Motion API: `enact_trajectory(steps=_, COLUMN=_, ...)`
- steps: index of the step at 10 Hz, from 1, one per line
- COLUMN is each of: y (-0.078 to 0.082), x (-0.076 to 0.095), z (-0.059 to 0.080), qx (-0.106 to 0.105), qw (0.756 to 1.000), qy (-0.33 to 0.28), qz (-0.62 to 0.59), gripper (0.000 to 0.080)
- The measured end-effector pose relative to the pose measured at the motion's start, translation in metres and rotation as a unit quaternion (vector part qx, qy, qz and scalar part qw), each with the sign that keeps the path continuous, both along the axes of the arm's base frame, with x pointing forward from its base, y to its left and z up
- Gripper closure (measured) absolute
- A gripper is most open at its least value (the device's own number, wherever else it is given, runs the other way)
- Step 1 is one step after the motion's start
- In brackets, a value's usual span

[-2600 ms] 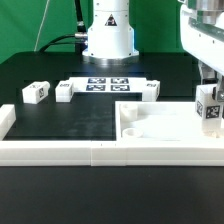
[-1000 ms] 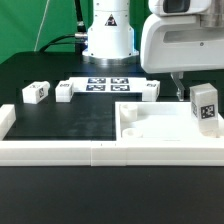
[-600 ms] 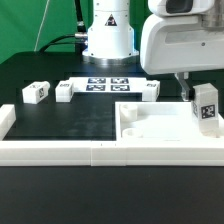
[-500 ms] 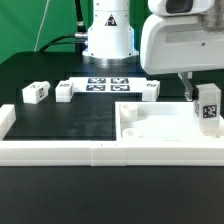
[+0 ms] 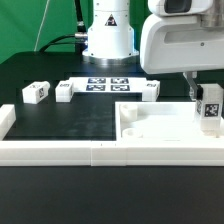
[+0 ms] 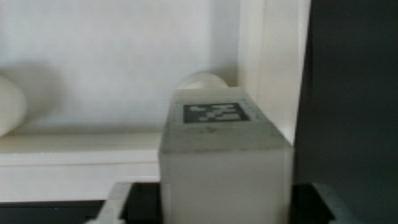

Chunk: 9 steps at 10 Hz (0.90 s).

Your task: Assemble one leg

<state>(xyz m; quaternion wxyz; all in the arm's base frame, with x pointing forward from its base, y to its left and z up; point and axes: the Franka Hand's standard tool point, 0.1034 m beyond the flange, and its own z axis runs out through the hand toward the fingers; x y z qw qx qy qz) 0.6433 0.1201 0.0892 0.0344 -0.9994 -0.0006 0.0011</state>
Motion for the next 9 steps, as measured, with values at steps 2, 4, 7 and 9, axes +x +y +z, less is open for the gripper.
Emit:
enact_trajectory(steps=2, y=-0.0003, x=-0.0002, z=-0.0006, qx=-0.004, qw=0.992, qy=0.007, qz=-0.124, gripper=0.0509)
enact_trajectory(steps=4, y=-0.0014, x=-0.0001, z=-0.0011, qx=-0.010, qw=0.967, qy=0.013, qz=-0.254, gripper=0.0509)
enact_trajectory(steps=7, y=-0.0042, x=0.0007, z=-0.0013, qx=-0.009, qw=0.892, qy=0.025, qz=-0.452, gripper=0.0509)
enact_trajectory(steps=9, y=-0.0056, x=0.0001, z=-0.0016, qx=-0.010, qw=0.843, qy=0.032, qz=-0.538, gripper=0.0509)
